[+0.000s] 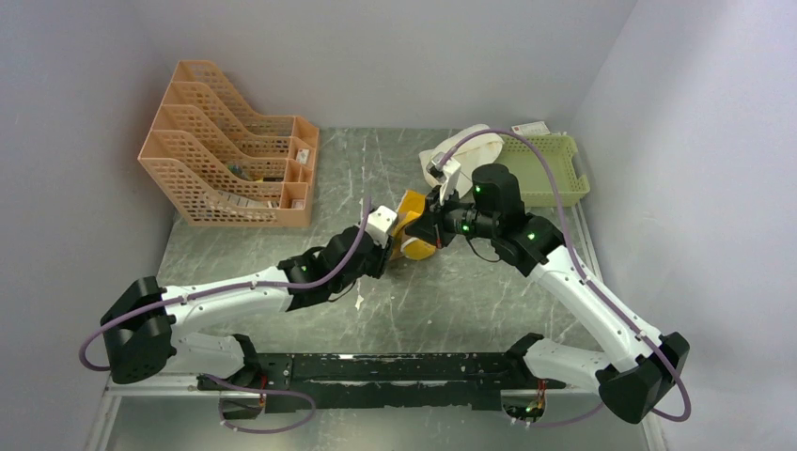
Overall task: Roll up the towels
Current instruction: Flatten out the towel at the center of the board.
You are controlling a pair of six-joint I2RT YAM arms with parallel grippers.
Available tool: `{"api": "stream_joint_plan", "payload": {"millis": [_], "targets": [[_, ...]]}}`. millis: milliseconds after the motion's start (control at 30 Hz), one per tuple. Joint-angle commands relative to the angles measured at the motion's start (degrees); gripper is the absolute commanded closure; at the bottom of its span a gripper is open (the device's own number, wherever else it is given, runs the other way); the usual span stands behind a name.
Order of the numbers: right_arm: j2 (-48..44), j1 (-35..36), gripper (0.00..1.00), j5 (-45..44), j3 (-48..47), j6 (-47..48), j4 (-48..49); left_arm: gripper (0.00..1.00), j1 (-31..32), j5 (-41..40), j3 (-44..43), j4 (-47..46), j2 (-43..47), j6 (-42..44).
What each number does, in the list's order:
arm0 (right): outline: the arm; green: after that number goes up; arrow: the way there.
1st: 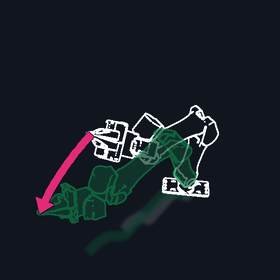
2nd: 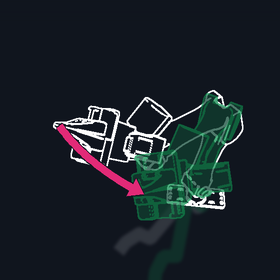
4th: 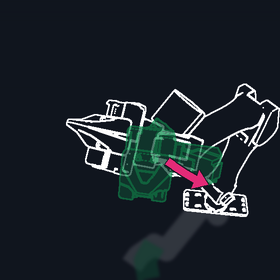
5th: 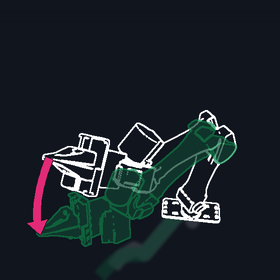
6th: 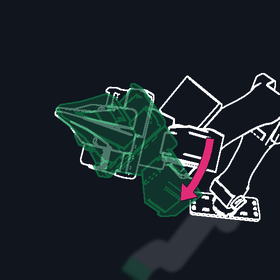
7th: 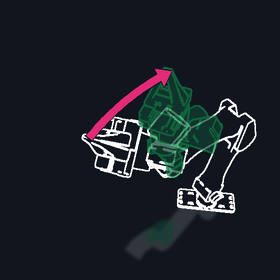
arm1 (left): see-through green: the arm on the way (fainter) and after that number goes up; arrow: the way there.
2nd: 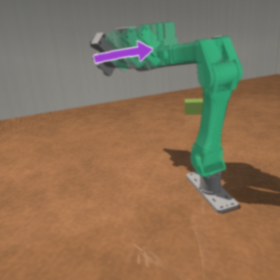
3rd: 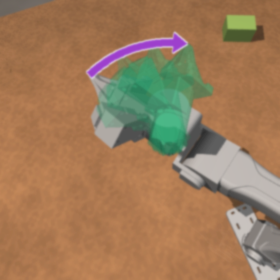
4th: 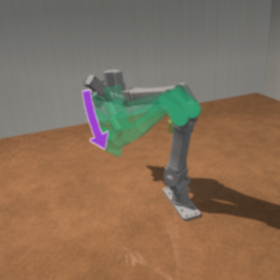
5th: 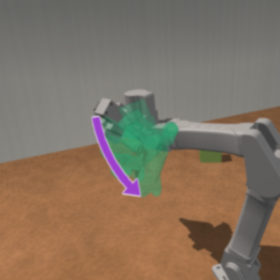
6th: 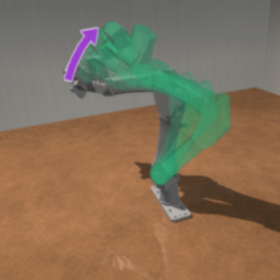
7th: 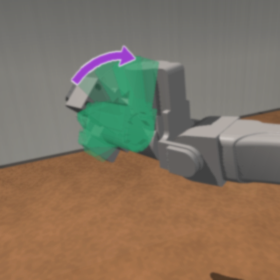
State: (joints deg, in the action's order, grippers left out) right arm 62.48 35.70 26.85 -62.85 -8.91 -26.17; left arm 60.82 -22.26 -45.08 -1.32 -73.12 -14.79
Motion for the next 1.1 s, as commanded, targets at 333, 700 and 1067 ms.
{"api": "stream_joint_plan", "payload": {"millis": [333,700,1067], "targets": [[-0.6,0.1,1.00,-0.1,-2.7,1.1,-2.4,0.93,0.2,3.8,0.8,-5.4,2.0,5.4],[0.0,0.0,1.00,-22.0,-3.4,-0.4,-1.5,0.93,0.2,-28.0,-16.1,31.3,9.9,-4.8],[9.1,0.1,0.88,-26.1,-23.5,6.7,-3.8,0.93,-0.3,-27.2,-30.6,13.8,4.5,25.6]]}}
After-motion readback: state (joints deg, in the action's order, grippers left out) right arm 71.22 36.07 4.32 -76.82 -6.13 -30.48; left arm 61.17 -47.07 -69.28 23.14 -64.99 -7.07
